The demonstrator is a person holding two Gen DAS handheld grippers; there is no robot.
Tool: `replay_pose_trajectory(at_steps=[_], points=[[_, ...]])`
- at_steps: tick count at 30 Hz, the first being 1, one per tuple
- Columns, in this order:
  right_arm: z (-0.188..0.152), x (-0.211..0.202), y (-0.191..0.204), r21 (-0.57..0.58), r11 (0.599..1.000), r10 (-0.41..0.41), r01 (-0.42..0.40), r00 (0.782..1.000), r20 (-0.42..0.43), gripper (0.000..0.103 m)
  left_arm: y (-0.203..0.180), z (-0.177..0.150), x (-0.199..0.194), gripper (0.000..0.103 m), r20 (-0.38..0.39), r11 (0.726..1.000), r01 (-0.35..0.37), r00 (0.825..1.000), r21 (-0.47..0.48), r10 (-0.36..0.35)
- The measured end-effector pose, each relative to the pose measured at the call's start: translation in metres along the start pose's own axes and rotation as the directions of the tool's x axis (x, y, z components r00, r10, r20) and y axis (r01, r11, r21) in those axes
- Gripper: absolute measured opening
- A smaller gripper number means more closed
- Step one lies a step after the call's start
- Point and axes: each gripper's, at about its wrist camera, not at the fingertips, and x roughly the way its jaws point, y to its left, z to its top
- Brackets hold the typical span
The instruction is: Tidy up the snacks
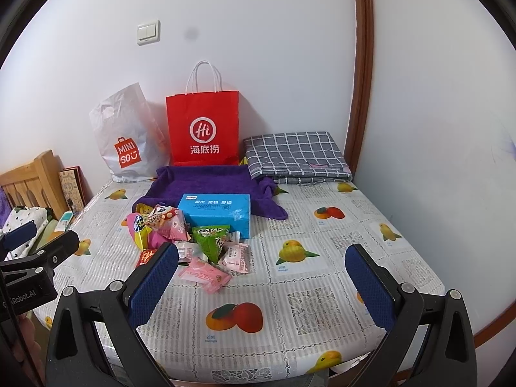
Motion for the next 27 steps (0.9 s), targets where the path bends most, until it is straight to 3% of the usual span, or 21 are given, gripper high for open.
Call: replay_pose_trajectory(at_steps=[15,21,27], points=[[0.006,0.013,0.002,0.002,0.999,0.033,-0.033,0.999,-0.015,0.102,0.003,-0.001,0.023,0.103,-0.019,1.000,-0.006,1.000,0.023,0.006],[0.004,0.049,0.012,-0.033,0.999,0.032,-0.035,0.996,-0.078,0.102,0.010,-0.003,0.059,0.102,-0.066,1.000,0.012,0.998,0.028,-0.010],[-0.003,0.092,0.027,-0.110,0.994,-0.044,0.029,0.990,-0.134,0.102,0.021,-0.001,0.093,0.102,-0.112,0.999,0.024,0.993,0.024,-0.021]])
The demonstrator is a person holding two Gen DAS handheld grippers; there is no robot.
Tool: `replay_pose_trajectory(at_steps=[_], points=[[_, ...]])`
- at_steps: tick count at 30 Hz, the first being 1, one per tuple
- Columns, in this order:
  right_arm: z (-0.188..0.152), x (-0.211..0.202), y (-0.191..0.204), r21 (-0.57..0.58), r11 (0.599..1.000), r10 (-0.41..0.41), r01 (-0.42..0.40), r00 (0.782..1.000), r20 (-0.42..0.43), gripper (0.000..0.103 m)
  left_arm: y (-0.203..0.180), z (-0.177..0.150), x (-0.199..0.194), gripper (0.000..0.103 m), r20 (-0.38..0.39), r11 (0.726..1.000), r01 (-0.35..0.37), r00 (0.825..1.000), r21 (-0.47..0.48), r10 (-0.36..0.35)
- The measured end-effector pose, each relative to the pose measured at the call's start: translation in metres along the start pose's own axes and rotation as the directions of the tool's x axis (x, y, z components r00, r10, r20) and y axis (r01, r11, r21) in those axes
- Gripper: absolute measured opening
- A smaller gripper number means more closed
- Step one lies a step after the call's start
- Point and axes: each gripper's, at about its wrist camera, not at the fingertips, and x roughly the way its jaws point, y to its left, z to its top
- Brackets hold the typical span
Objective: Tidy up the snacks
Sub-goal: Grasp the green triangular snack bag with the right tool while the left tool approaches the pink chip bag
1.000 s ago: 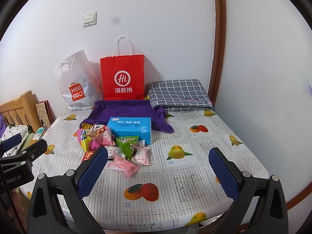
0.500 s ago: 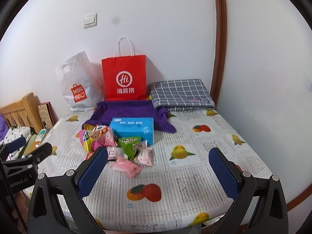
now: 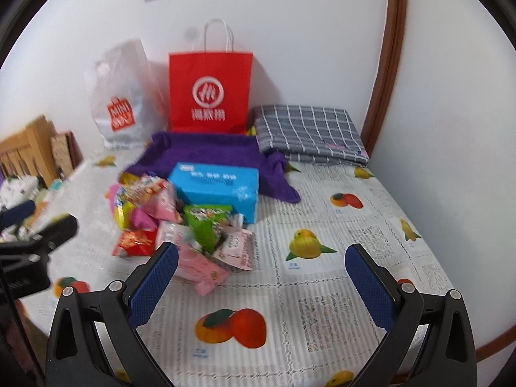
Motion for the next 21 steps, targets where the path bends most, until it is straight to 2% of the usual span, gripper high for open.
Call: replay_pose_trajectory(at_steps=[3,5,10,12,14,17,19,21], points=[[0.004,0.014,0.006,-0.030,0.999,-0.033,0.032,0.999,-0.013,0.102,0.008,0.004,0.016,0.102,-0.016,0.999,-0.029,0.999,-0.015,0.029],[0.007,0.022,0.010,-0.049,0.998,-0.030,0.030,0.999,-0.009,0.102,0.014,0.005,0.025,0.102,-0.027,0.999,-0.025,0.999,-0.031,0.024],[0.013,0.038,0.010,-0.049,0.993,0.110,-0.109,0.994,0.006,0.102,0.029,0.008,0.042,0.103,-0.032,0.996,-0.027,0.999,-0.080,0.025],[0.015,0.044,0.008,-0.021,0.989,0.144,-0.144,0.989,0.016,0.102,0.032,0.008,0.047,0.103,-0.023,0.997,0.016,1.000,-0.078,-0.018],[0.017,0.051,0.001,0.031,0.978,0.204,-0.205,0.979,0.026,0.102,0.033,0.008,0.052,0.102,-0.005,0.995,0.080,0.997,-0.063,-0.081],[0.018,0.063,-0.009,0.104,0.948,0.297,-0.300,0.954,0.037,0.102,0.033,0.009,0.059,0.102,0.009,0.996,0.070,0.998,-0.056,-0.070],[0.017,0.067,-0.013,0.116,0.946,0.298,-0.303,0.953,0.061,0.102,0.032,0.009,0.063,0.102,0.016,0.998,0.046,0.999,-0.042,-0.045],[0.017,0.070,-0.010,0.080,0.966,0.242,-0.248,0.968,0.072,0.102,0.032,0.011,0.068,0.102,0.007,0.999,0.031,0.999,-0.037,-0.031]])
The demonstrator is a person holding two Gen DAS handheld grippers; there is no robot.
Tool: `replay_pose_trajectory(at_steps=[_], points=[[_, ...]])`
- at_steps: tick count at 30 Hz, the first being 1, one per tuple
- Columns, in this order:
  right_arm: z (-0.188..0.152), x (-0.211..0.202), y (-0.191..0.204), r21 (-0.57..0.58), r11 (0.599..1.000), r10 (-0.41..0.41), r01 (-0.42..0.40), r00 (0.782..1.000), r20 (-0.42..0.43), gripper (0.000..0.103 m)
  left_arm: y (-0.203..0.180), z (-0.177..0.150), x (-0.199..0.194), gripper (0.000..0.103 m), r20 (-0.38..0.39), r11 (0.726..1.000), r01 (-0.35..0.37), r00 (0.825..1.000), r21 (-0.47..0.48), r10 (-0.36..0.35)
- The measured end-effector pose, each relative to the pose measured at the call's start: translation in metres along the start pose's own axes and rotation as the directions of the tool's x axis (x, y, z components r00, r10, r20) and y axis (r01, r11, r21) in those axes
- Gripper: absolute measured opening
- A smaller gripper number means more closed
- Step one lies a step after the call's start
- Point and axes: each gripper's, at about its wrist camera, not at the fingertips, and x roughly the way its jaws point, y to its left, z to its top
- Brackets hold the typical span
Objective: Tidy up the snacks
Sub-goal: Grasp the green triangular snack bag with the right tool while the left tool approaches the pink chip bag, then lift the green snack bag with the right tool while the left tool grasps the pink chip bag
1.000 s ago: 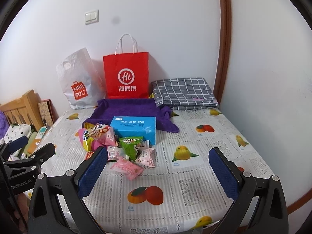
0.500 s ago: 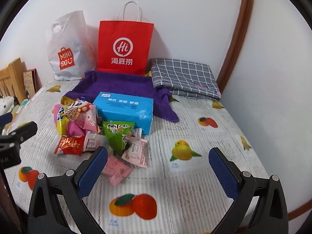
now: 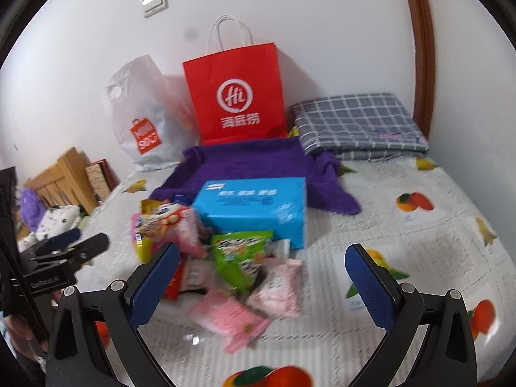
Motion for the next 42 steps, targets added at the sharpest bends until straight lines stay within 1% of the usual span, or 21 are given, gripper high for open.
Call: replay_pose_trajectory(at_steps=[2,3,6,7,9,12,15,16,17,18,20,21,23,25,26,29,31,34,39,42], points=[[0.000,0.005,0.004,-0.051,0.997,-0.054,0.055,0.998,0.009,0.102,0.002,0.004,0.006,0.102,-0.010,1.000,-0.015,1.000,0.007,0.015],[0.000,0.008,0.004,-0.061,0.997,-0.053,0.053,0.999,-0.001,0.102,0.002,0.006,0.012,0.102,-0.029,1.000,-0.028,0.999,0.008,0.029],[0.001,0.028,0.005,-0.047,0.999,0.018,-0.022,0.996,-0.088,0.102,0.008,0.008,0.021,0.102,-0.045,1.000,-0.020,0.999,-0.013,0.020],[0.001,0.034,0.005,-0.044,0.999,0.023,-0.028,0.994,-0.105,0.102,0.010,0.008,0.022,0.102,-0.046,1.000,-0.019,0.999,-0.022,0.018],[-0.004,0.039,0.008,-0.059,0.998,0.014,-0.021,0.994,-0.108,0.102,0.014,0.007,0.023,0.102,-0.043,0.999,-0.008,0.999,-0.034,0.007],[-0.010,0.044,0.018,-0.097,0.995,0.010,-0.018,0.996,-0.084,0.101,0.015,0.005,0.024,0.102,-0.035,0.999,0.000,0.999,-0.032,-0.001],[-0.015,0.055,0.029,-0.129,0.991,0.013,-0.026,0.995,-0.096,0.097,0.016,0.003,0.027,0.102,-0.039,0.999,-0.008,0.999,-0.033,0.007],[-0.016,0.059,0.031,-0.133,0.991,0.013,-0.027,0.995,-0.104,0.093,0.017,0.003,0.028,0.102,-0.041,0.999,-0.008,0.999,-0.035,0.006],[-0.017,0.064,0.033,-0.136,0.990,0.013,-0.029,0.993,-0.114,0.086,0.018,0.003,0.028,0.102,-0.044,0.999,-0.007,0.999,-0.038,0.005],[-0.018,0.068,0.034,-0.137,0.990,0.013,-0.030,0.992,-0.122,0.083,0.019,0.002,0.029,0.102,-0.047,0.999,-0.007,0.999,-0.042,0.005],[-0.019,0.076,0.036,-0.141,0.990,0.010,-0.030,0.991,-0.136,0.068,0.021,0.001,0.030,0.102,-0.050,0.999,-0.009,0.999,-0.047,0.007],[-0.020,0.081,0.037,-0.144,0.989,0.008,-0.029,0.989,-0.146,0.065,0.022,0.000,0.030,0.102,-0.051,0.999,-0.010,0.999,-0.049,0.007],[-0.022,0.091,0.039,-0.160,0.986,0.013,-0.041,0.985,-0.173,0.055,0.024,-0.001,0.031,0.102,-0.054,0.999,-0.009,0.999,-0.049,0.007],[-0.022,0.091,0.041,-0.178,0.983,0.004,-0.033,0.987,-0.160,0.054,0.024,-0.001,0.031,0.102,-0.056,0.999,-0.013,0.998,-0.045,0.011],[-0.021,0.088,0.042,-0.183,0.983,0.005,-0.033,0.988,-0.152,0.049,0.024,0.000,0.031,0.102,-0.057,0.999,-0.016,0.998,-0.045,0.013],[-0.015,0.075,0.044,-0.171,0.984,0.036,-0.057,0.992,-0.122,0.048,0.024,0.002,0.030,0.102,-0.063,0.999,-0.022,0.998,-0.044,0.019],[-0.012,0.065,0.043,-0.172,0.984,0.037,-0.052,0.995,-0.090,0.048,0.022,0.001,0.027,0.102,-0.059,0.999,-0.025,0.998,-0.034,0.023],[-0.011,0.049,0.037,-0.174,0.984,0.022,-0.030,0.999,-0.049,0.048,0.019,-0.002,0.026,0.102,-0.062,0.999,-0.032,0.998,-0.017,0.031],[-0.011,0.034,0.019,-0.154,0.988,-0.006,0.004,1.000,-0.016,0.048,0.016,-0.006,0.031,0.102,-0.087,0.999,-0.029,0.996,-0.016,0.028],[-0.013,0.027,0.006,-0.153,0.987,-0.036,0.037,0.999,0.005,0.048,0.011,-0.006,0.035,0.102,-0.096,0.999,-0.041,0.994,0.000,0.041]])
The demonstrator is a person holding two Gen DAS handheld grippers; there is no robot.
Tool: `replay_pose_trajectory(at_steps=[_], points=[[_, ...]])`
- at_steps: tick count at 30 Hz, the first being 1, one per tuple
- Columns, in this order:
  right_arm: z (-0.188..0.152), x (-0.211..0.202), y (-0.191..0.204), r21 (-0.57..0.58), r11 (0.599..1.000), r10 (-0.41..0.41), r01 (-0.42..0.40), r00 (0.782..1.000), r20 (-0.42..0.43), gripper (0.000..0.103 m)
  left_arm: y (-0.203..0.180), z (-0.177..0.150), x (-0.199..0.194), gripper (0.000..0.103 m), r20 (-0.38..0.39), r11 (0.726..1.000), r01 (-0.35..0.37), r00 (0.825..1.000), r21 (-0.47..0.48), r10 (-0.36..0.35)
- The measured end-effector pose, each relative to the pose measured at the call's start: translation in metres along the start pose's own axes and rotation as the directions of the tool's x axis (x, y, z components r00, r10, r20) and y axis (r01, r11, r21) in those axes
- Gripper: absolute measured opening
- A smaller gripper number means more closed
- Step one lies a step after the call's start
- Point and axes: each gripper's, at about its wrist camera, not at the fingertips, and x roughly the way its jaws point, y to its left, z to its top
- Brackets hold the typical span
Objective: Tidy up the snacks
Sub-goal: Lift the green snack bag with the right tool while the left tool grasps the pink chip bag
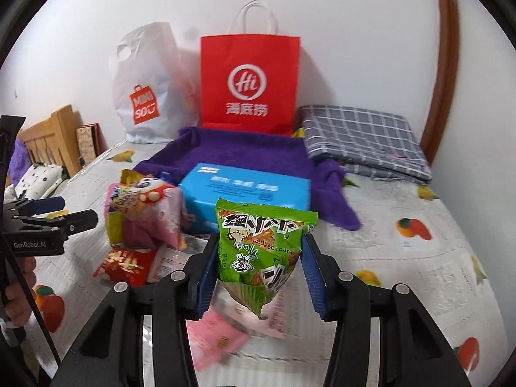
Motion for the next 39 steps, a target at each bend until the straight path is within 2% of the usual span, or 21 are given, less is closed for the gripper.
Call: replay_pose_trajectory(at_steps=[11,19,25,31,34,39], points=[[-0.020,0.018,-0.049,0.076,0.996,-0.049,0.052,0.998,-0.040,0.048,-0.009,0.006,0.020,0.102,-0.035,1.000,0.003,0.999,0.008,-0.003],[-0.026,0.030,-0.057,0.097,0.995,-0.034,0.038,0.998,-0.047,0.049,-0.008,0.010,0.032,0.102,-0.048,1.000,0.027,0.998,-0.013,-0.028],[-0.025,0.033,-0.058,0.112,0.994,0.011,-0.006,0.999,-0.042,0.049,-0.008,0.013,0.040,0.101,-0.057,0.998,0.060,0.996,-0.027,-0.062],[-0.026,0.041,-0.056,0.107,0.994,0.019,-0.011,0.997,-0.078,0.049,-0.012,0.013,0.049,0.093,-0.061,0.995,0.096,0.993,-0.039,-0.098],[-0.025,0.043,-0.058,0.117,0.993,0.005,0.005,0.996,-0.090,0.049,-0.012,0.013,0.051,0.086,-0.067,0.990,0.130,0.989,-0.049,-0.133],[-0.027,0.045,-0.061,0.134,0.991,0.018,-0.005,0.995,-0.098,0.049,-0.014,0.011,0.048,0.076,-0.051,0.989,0.141,0.989,-0.034,-0.142]])
